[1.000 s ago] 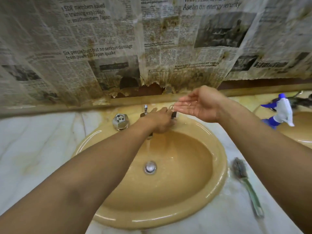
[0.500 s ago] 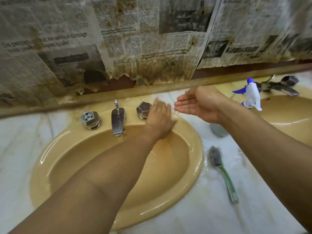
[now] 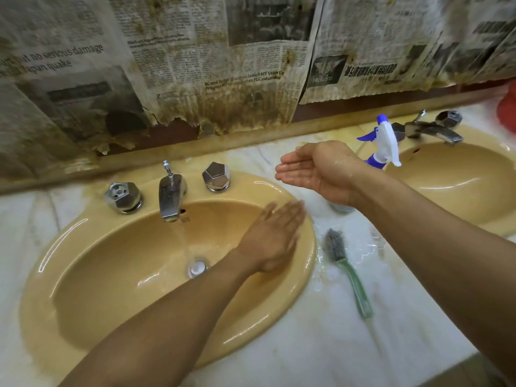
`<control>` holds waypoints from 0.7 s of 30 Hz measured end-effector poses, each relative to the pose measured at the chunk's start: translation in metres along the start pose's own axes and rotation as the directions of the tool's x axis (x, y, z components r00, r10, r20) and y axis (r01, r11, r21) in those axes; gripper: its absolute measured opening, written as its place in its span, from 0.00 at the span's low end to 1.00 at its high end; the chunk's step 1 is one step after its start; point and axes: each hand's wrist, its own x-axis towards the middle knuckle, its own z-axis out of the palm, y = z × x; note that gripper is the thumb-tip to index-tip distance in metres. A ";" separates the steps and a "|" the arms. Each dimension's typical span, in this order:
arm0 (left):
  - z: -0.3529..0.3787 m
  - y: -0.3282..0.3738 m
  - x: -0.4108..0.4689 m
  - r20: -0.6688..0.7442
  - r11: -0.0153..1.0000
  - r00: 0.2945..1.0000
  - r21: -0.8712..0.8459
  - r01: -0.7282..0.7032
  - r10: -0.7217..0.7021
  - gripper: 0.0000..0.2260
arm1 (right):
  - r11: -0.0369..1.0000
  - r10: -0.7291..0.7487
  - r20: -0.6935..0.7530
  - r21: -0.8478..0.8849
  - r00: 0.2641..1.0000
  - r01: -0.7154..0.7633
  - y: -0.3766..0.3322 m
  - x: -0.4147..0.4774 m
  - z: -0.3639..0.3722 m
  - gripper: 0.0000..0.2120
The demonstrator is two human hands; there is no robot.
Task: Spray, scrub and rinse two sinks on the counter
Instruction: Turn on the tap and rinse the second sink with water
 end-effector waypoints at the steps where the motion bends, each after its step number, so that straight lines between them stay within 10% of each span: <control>1: 0.003 0.006 -0.007 -0.012 0.999 0.999 -0.026 -0.042 0.042 0.26 | 1.000 0.006 0.010 -0.013 1.000 -0.006 0.002 -0.001 0.005 0.14; 6: -0.016 0.003 -0.037 0.014 0.884 0.993 -0.457 -0.100 0.119 0.19 | 0.999 0.029 0.066 -0.045 0.997 -0.026 0.014 -0.006 0.035 0.16; 9: -0.030 -0.032 -0.083 -0.032 0.770 0.967 -0.612 0.179 -0.251 0.11 | 0.998 0.052 0.070 0.015 0.996 -0.053 0.025 -0.007 0.054 0.15; 12: -0.038 -0.080 -0.135 -0.006 0.459 0.725 -0.777 0.430 -0.689 0.10 | 0.979 0.131 0.070 0.148 0.989 -0.140 0.049 -0.001 0.080 0.16; 16: -0.055 -0.111 -0.170 0.126 0.136 0.461 -0.859 0.493 -0.878 0.05 | 0.844 0.356 0.185 0.358 0.916 -0.400 0.100 0.019 0.128 0.20; 21: -0.063 -0.115 -0.201 0.102 0.131 0.375 -0.826 0.548 -0.922 0.05 | 0.723 0.437 0.272 0.461 0.857 -0.515 0.130 0.035 0.183 0.19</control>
